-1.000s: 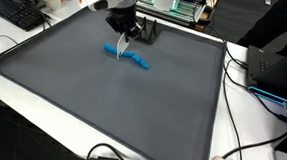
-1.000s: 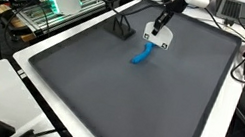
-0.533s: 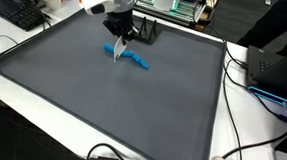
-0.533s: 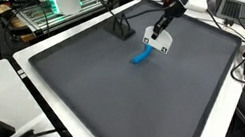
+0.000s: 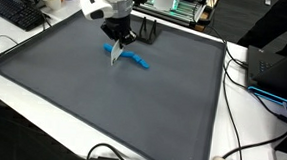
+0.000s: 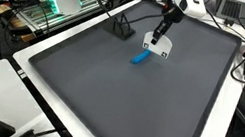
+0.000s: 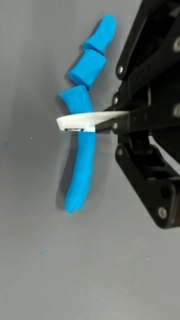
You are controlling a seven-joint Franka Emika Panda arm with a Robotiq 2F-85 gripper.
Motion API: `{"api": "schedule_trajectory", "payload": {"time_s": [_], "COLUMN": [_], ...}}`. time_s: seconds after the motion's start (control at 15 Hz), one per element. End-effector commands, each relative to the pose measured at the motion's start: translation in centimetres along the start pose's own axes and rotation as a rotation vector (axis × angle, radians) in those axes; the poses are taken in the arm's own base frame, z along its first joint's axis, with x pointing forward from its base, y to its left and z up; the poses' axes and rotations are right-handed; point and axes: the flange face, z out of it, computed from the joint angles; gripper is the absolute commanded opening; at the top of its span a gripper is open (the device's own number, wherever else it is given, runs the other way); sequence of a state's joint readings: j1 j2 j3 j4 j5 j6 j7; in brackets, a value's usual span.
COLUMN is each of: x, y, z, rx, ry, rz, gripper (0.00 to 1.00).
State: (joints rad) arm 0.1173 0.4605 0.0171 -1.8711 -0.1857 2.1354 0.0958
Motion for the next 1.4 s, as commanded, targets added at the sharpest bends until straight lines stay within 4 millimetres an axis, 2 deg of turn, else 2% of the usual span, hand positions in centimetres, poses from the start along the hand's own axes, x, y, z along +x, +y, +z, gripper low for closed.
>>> {"api": "schedule_trajectory", "payload": {"time_s": [0.0, 0.8, 1.33], "x": [-0.2, -0.9, -1.6], "y": [0.0, -0.2, 0.5], "z": [1.3, 4.0, 3.8], "rx": [-0.028, -0.007, 0.000], "ry": [0.011, -0.039, -0.086], "rz": [-0.024, -0.026, -0.026], "gripper": [0.01, 0.01, 0.01]}}
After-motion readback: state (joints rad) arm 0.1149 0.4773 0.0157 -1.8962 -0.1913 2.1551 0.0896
